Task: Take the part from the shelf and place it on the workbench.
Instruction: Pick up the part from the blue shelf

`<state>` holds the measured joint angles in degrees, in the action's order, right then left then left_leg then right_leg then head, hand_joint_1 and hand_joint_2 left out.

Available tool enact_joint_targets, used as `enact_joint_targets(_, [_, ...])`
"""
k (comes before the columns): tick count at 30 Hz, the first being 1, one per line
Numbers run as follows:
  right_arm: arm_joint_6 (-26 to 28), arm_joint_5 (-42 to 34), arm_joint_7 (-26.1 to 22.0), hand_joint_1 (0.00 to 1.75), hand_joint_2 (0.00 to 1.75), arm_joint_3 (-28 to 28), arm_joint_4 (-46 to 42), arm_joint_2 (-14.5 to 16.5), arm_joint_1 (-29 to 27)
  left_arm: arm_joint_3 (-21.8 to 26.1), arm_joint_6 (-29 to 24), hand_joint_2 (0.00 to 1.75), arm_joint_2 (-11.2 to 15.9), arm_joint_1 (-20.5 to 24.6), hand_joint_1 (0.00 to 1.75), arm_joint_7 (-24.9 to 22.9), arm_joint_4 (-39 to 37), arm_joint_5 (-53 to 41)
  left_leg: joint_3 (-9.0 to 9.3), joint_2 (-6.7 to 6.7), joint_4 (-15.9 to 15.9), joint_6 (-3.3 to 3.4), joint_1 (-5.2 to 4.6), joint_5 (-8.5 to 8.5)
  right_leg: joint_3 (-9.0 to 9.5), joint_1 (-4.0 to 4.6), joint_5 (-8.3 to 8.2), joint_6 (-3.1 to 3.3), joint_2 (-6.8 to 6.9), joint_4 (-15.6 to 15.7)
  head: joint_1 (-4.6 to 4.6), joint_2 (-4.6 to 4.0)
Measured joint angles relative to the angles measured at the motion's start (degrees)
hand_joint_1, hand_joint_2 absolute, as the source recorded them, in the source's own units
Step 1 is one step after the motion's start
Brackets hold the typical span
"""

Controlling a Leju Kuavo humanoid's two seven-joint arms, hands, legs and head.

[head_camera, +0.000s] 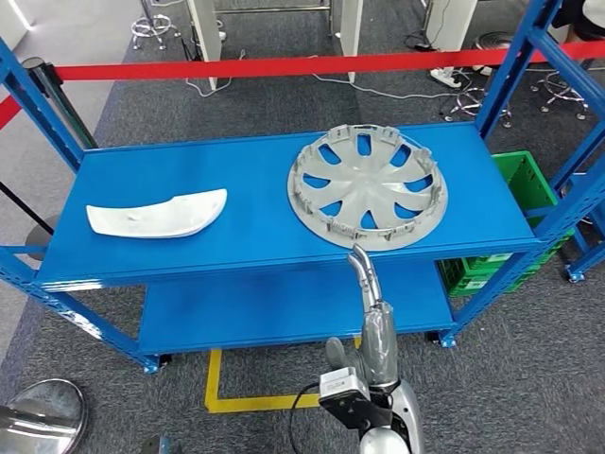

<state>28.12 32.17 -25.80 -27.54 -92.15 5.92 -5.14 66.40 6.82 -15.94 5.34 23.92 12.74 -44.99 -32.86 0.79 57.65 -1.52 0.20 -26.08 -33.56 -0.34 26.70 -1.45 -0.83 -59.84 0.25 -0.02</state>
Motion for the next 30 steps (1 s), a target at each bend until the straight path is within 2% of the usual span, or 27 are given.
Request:
enact_joint_targets(2, [0.0, 0.1, 0.0, 0.0, 0.0, 0.0, -0.1, 0.0, 0.0, 0.0, -0.4, 0.0, 0.0, 0.1, 0.0, -0.1, 0.0, 0.0, -1.41, -0.07, 3.0, -0.59, 0.07, -2.05, 0.07, -0.23, -0.13, 0.64, 0.17, 0.2, -0.25, 0.0])
enact_joint_targets(4, [0.1, 0.1, 0.1, 0.0, 0.0, 0.0, -0.2, 0.0, 0.0, 0.0, -0.6, 0.0, 0.0, 0.1, 0.0, -0.1, 0.0, 0.0, -4.84, -0.1, 10.0, -0.99, 0.13, -5.46, 0.04, -0.26, -0.09, 0.97, 0.3, 0.2, -0.48, 0.0])
enact_joint_targets(5, [0.1, 0.1, 0.1, 0.0, 0.0, 0.0, -0.2, 0.0, 0.0, 0.0, -0.7, 0.0, 0.0, 0.0, 0.0, -0.1, 0.0, 0.0, -6.54, -0.1, 13.4, -1.09, 0.15, -6.56, 0.03, -0.24, -0.06, 1.02, 0.32, 0.2, -0.46, 0.0])
enact_joint_targets(6, [0.1, 0.1, 0.1, 0.0, 0.0, 0.0, -0.2, 0.0, -0.1, 0.0, -0.8, 0.0, 0.0, 0.0, 0.0, -0.2, 0.0, 0.0, -7.57, -0.1, 15.2, -1.11, 0.15, -6.64, 0.05, -0.24, -0.04, 1.03, 0.3, 0.2, -0.48, 0.0])
enact_joint_targets(7, [0.1, 0.1, 0.2, 0.0, 0.0, 0.0, -0.2, 0.0, -0.1, 0.0, -0.8, 0.0, 0.0, 0.0, 0.0, -0.2, 0.0, 0.0, -7.58, -0.11, 14.9, -1.06, 0.15, -5.59, 0.09, -0.24, -0.02, 1.03, 0.26, 0.2, -0.48, 0.0])
enact_joint_targets(8, [0.1, 0.2, 0.2, 0.0, 0.0, 0.0, -0.2, 0.0, -0.1, 0.0, -0.8, 0.0, 0.0, 0.0, 0.0, -0.2, 0.0, 0.0, -6.61, -0.11, 12.6, -0.96, 0.16, -3.69, 0.16, -0.26, 0.01, 1.0, 0.21, 0.2, -0.49, 0.0])
enact_joint_targets(10, [0.1, 0.5, 0.5, 0.0, 0.0, 0.0, -0.3, 0.0, -0.1, 0.0, -0.8, 0.0, -0.1, 0.1, 0.0, -0.3, 0.0, 0.0, -3.26, -0.13, 5.5, -0.69, 0.13, 0.02, 0.27, -0.15, 0.16, 0.72, 0.1, 0.1, -0.53, 0.0])
enact_joint_targets(11, [0.1, 0.9, 0.8, 0.0, 0.0, 0.0, -0.3, -0.1, -0.1, 0.0, -0.8, 0.0, -0.1, 0.2, 0.0, -0.4, 0.0, 0.0, -1.93, -0.12, 2.7, -0.46, 0.13, 0.79, 0.21, -0.02, 0.22, 0.46, 0.06, 0.1, -0.55, 0.0])
enact_joint_targets(13, [0.1, 2.3, 1.4, 0.0, 0.0, 0.0, -0.2, -0.2, 0.0, 0.0, -0.8, 0.0, -0.3, 0.2, 0.0, -0.5, 0.0, -0.1, -0.97, -0.06, 0.3, 0.09, 0.05, 0.76, 0.07, 0.21, 0.17, -0.18, 0.05, 0.2, -0.55, 0.0])
enact_joint_targets(15, [0.1, 4.1, 2.1, 0.0, 0.0, 0.0, -0.2, -0.5, 0.5, 0.0, -0.6, 0.0, -0.4, 0.2, 0.0, -0.6, 0.0, -0.2, -0.95, -0.01, -0.1, 0.77, 0.14, 0.78, 0.01, 0.15, 0.23, -0.81, 0.11, 0.3, -0.5, 0.0])
enact_joint_targets(16, [0.1, 4.9, 2.4, 0.0, 0.0, 0.0, -0.1, -0.7, 0.9, 0.0, -0.5, 0.0, -0.5, 0.2, 0.0, -0.6, 0.0, -0.2, -0.87, -0.03, -0.2, 1.08, 0.22, 0.81, -0.3, 0.12, 0.8, -1.1, 0.19, -0.3, -0.4, 0.0])
enact_joint_targets(18, [-0.1, 6.5, 3.2, 0.0, 0.0, 0.0, 0.1, -1.1, 1.8, 0.0, -0.2, 0.0, -0.6, 0.2, 0.0, -0.6, 0.0, -0.3, -0.72, -0.08, -0.4, 1.57, 0.34, 0.84, -2.46, 0.08, 3.5, -1.53, 0.32, -5.0, -0.07, 0.0])
enact_joint_targets(20, [-0.5, 8.9, 4.6, 0.0, 0.0, 0.0, 0.6, -1.7, 2.9, -0.1, 0.2, 0.0, -0.6, 0.2, 0.0, -0.9, 0.0, -0.6, -0.69, -0.1, -0.4, 1.83, 0.28, 0.79, -5.96, 0.08, 6.6, -1.75, 0.36, -12.3, 0.17, 0.0])
enact_joint_targets(21, [-1.0, 10.0, 5.7, 0.0, 0.0, -0.1, 1.2, -2.2, 3.9, -0.1, 0.4, 0.0, -0.6, 0.2, 0.0, -1.1, 0.0, -0.8, -0.65, -0.1, -0.4, 1.86, 0.25, 0.78, -7.18, 0.08, 7.06, -1.81, 0.36, -14.6, 0.18, 0.0])
enact_joint_targets(22, [-1.8, 11.0, 6.8, 0.0, 0.0, -0.1, 1.8, -2.6, 5.1, -0.1, 0.4, 0.0, -0.6, 0.2, 0.0, -1.3, 0.0, -1.1, -0.59, -0.1, -0.4, 1.87, 0.24, 0.77, -7.49, 0.07, 6.46, -1.83, 0.36, -15.0, 0.21, 0.0])
enact_joint_targets(23, [-2.9, 11.9, 8.1, 0.0, 0.0, -0.1, 2.7, -3.2, 6.6, -0.2, 0.5, 0.0, -0.6, 0.2, 0.0, -1.5, 0.0, -1.4, -0.48, -0.09, -0.4, 1.85, 0.24, 0.75, -6.72, 0.06, 4.86, -1.8, 0.37, -13.2, 0.22, 0.0])
enact_joint_targets(24, [-4.0, 12.6, 9.5, 0.0, 0.0, -0.1, 3.7, -3.7, 8.4, -0.3, 0.5, 0.0, -0.7, 0.3, 0.0, -1.7, 0.0, -1.7, -0.34, -0.08, -0.3, 1.76, 0.26, 0.7, -5.03, 0.01, 2.67, -1.78, 0.38, -9.6, 0.24, 0.0])
enact_joint_targets(26, [-6.0, 14.1, 11.7, 0.0, 0.0, -0.1, 6.2, -4.6, 12.0, -0.4, 0.6, 0.0, -0.7, 0.3, 0.0, -2.0, 0.0, -2.2, -0.23, -0.04, -0.2, 1.37, 0.13, 0.58, -1.62, -0.05, -0.04, -1.62, 0.26, -2.6, 0.25, 0.0])
enact_joint_targets(27, [-6.6, 14.7, 12.6, 0.0, 0.0, -0.1, 7.5, -5.0, 13.7, -0.5, 0.7, 0.0, -0.7, 0.3, 0.0, -2.0, 0.0, -2.4, -0.28, -0.02, -0.2, 1.06, 0.03, 0.62, -0.71, -0.05, -0.52, -1.41, 0.18, -0.6, 0.22, 0.0])
enact_joint_targets(30, [-8.1, 16.4, 14.8, 0.0, 0.0, 0.0, 11.5, -6.0, 17.4, -0.8, 1.0, 0.0, -0.7, 0.4, 0.0, -2.4, 0.0, -2.9, -0.52, 0.02, -0.3, 0.22, -0.05, 0.92, -0.64, 0.05, -0.65, -0.36, -0.01, 0.1, 0.21, 0.0])
